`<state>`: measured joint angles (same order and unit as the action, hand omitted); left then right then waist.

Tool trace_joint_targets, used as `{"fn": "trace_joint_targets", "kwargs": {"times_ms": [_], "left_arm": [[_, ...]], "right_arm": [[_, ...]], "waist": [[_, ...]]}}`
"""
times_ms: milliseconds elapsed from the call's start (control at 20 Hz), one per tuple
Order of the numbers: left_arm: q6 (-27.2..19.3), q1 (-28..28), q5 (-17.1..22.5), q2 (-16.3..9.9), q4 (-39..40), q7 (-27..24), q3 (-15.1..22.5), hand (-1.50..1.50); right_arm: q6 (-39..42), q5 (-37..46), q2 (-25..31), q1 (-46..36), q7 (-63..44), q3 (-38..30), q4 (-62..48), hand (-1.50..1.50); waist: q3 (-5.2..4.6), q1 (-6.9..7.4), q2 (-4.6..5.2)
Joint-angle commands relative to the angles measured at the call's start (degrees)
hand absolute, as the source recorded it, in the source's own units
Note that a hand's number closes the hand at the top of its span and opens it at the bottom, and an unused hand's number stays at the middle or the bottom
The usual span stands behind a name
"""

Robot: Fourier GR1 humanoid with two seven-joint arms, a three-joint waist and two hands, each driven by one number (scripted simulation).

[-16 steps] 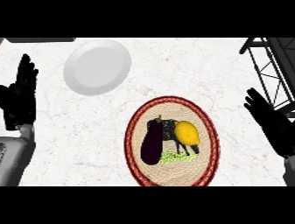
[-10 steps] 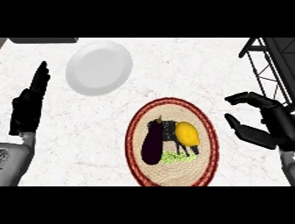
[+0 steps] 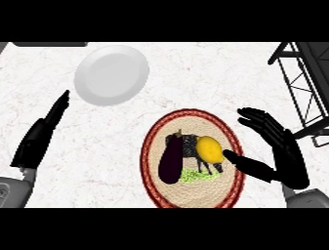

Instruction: Pick the lemon from the placemat and place it in the tiered shelf

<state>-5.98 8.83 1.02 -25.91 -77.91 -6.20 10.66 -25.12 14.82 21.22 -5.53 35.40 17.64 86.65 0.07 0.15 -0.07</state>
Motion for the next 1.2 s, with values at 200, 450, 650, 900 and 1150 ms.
{"fn": "trace_joint_targets", "kwargs": {"times_ms": [200,450,650,900,1150], "left_arm": [[2.82,-0.92,0.84,-1.90,1.74,-3.11,-2.60,0.00],[3.45,-2.72,0.97,-2.67,1.39,-2.85,-2.72,0.00],[2.20,-4.35,-0.45,-1.75,-0.37,-2.88,-1.35,0.00],[2.94,-2.37,-0.03,-1.71,0.49,-3.39,-2.33,0.00],[4.06,-4.32,-0.06,-1.62,-0.92,-2.84,-1.70,0.00]], "right_arm": [[-16.42,24.55,-0.16,10.89,-3.86,6.18,8.47,-1.50],[-15.28,44.51,0.80,16.87,-19.36,5.42,11.10,-1.50],[-9.62,59.59,-1.18,20.15,-29.93,2.99,14.22,-1.50],[3.88,78.12,-12.18,22.89,-43.08,8.82,21.25,-1.50],[16.65,94.72,-20.84,24.54,-54.87,17.46,22.92,-1.50]], "waist": [[-0.26,-1.62,-0.28],[-0.56,-2.51,-0.56],[-0.59,-2.54,-0.74],[-0.45,-1.96,-0.25],[-0.24,-0.62,-0.25]]}}
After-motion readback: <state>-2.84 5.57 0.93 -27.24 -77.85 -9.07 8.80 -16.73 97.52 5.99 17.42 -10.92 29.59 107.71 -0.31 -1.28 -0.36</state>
